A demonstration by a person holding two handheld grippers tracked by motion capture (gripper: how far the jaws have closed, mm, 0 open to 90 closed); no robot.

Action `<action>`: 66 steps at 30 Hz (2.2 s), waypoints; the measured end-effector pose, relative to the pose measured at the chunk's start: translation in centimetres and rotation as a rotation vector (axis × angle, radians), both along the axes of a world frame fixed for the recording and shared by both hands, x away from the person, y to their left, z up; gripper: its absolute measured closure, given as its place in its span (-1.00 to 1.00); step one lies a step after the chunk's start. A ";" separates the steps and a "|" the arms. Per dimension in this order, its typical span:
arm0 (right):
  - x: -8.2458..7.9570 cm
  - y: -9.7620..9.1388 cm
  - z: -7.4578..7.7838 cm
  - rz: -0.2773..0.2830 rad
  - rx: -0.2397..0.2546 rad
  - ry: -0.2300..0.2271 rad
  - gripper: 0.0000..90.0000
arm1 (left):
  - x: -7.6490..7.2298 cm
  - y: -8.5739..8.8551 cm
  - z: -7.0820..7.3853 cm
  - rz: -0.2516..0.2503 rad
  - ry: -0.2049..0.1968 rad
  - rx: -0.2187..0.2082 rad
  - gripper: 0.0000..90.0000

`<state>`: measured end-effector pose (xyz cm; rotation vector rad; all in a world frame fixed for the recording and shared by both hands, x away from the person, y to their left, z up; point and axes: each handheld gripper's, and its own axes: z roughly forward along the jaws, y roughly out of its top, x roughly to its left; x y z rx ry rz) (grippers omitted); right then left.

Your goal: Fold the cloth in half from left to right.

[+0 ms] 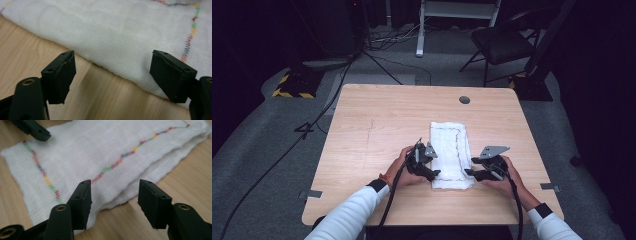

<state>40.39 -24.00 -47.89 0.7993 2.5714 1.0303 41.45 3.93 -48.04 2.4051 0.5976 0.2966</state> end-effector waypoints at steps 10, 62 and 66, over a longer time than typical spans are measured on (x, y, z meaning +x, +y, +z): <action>5.4 0.1 1.6 -0.114 0.031 -0.059 0.00 | 5.2 0.9 1.3 0.121 -0.038 -0.061 -0.53; 14.5 3.6 0.2 -0.228 0.057 -0.021 0.81 | 14.5 -1.8 0.0 0.205 0.008 -0.045 0.85; 14.2 3.9 1.3 -0.225 0.068 -0.074 0.81 | 14.6 -1.4 1.5 0.214 -0.038 -0.054 0.86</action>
